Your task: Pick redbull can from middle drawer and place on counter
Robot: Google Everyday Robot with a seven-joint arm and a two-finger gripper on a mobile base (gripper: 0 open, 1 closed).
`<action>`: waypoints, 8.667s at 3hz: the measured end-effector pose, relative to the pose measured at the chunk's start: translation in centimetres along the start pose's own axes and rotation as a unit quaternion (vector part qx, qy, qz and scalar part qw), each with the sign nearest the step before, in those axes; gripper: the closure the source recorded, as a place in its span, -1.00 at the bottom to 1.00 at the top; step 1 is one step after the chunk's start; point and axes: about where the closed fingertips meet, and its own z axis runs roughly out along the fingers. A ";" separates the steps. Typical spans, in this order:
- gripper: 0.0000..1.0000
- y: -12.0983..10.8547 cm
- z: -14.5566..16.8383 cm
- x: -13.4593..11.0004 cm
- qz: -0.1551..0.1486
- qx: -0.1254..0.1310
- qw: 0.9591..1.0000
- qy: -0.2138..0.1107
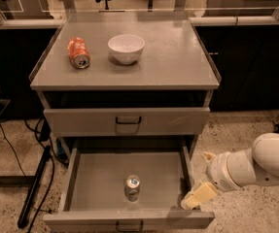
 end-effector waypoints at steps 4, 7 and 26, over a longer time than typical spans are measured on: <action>-1.00 1.3 7.2 -0.2 0.044 -0.055 0.993 -0.090; -1.00 0.2 16.1 0.1 0.072 -0.080 0.984 -0.141; 1.00 0.5 25.8 -8.6 0.055 -0.084 0.946 -0.307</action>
Offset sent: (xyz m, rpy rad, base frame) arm -0.0013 0.0401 -0.0701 0.2577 0.0571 -0.0323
